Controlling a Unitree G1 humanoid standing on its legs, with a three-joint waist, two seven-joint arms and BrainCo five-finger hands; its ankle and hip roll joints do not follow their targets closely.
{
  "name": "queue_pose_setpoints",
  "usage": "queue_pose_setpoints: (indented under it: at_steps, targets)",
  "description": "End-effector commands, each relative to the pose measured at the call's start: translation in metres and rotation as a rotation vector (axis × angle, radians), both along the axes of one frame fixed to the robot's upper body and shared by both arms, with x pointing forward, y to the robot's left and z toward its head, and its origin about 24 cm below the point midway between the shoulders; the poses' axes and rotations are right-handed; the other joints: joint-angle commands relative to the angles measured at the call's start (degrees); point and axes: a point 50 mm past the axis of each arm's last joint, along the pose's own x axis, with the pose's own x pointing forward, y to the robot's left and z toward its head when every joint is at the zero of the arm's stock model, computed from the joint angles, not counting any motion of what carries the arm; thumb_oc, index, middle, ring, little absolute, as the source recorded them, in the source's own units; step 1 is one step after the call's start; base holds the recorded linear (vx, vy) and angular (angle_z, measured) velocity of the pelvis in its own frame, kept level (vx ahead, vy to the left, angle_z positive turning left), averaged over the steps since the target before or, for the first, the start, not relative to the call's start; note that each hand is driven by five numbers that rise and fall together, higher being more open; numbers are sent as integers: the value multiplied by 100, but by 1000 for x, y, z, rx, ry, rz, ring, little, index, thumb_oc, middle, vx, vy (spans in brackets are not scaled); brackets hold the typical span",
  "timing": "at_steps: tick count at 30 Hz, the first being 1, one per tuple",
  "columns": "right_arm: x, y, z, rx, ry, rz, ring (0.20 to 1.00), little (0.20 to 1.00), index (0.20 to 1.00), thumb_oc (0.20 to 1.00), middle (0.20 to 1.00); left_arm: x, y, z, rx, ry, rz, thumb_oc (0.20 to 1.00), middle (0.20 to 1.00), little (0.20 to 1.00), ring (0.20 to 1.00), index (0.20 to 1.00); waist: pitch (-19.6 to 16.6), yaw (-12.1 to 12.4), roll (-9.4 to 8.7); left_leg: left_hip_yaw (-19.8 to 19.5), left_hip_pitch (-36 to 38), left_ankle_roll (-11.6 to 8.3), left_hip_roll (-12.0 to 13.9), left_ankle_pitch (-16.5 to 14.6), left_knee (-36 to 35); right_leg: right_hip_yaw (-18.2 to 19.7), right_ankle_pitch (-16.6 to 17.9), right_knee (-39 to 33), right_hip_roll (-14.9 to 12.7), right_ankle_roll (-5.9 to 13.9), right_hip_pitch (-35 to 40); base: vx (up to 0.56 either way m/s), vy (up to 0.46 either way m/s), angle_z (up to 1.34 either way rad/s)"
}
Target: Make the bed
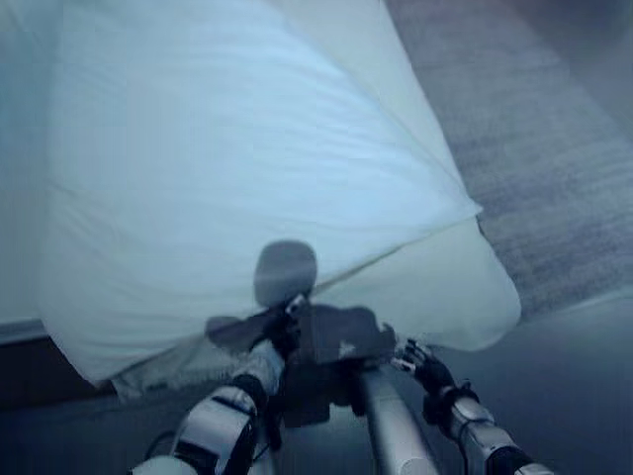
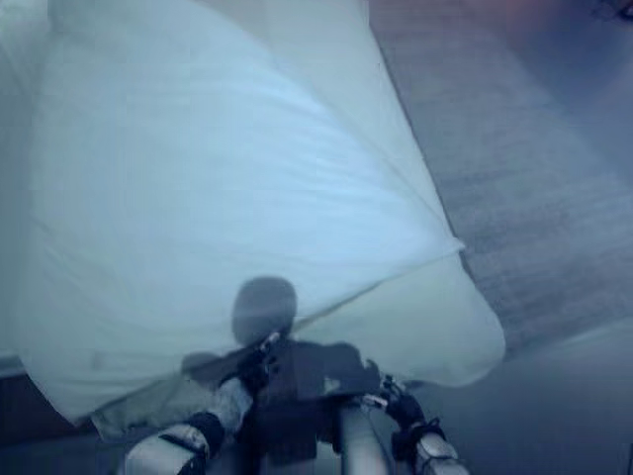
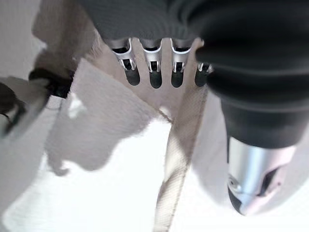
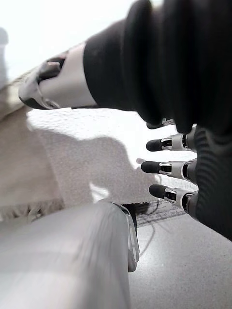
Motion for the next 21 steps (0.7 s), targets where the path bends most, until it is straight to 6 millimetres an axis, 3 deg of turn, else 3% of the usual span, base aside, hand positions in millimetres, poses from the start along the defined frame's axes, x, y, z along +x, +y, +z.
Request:
queue_pose_setpoints:
  at_steps: [1,8,13,19,21]
  targets:
    - [4,2,10,17,-75,20,1000,1000,1000,1000,1000,10,-14,11,-89,-24,37,1000,1000,1000,1000,1000,-193,-196,-15,82,-780,247,-83,268,156,-47,612,-243,155,12,-234,-10,-1,-21]
    - [7,5,17,36,-112,35,1000,1000,1000,1000,1000,14,-5,14,-119,-14,101,1000,1000,1000,1000,1000,-303,-283,-3,41,-1211,200,-13,239,315,-46,616,-191,209,-24,-628,-19,0,-7]
    - [15,10,25,40,-152,73,1000,1000,1000,1000,1000,34,11,37,-131,-96,199,1000,1000,1000,1000,1000,-303,-263,-38,26,-1423,189,-19,235,402,-8,681,-206,227,-13,-805,-8,12,0]
    - [16,13,28,37,-167,94,1000,1000,1000,1000,1000,46,14,54,-160,-152,243,1000,1000,1000,1000,1000,-325,-249,-17,-21,-1491,196,-31,244,411,-16,667,-214,235,-28,-857,0,0,0]
    - [16,13,30,35,-177,101,1000,1000,1000,1000,1000,56,22,69,-178,-197,294,1000,1000,1000,1000,1000,-349,-241,-28,-3,-1491,183,0,249,410,-11,681,-234,232,-27,-871,0,0,0]
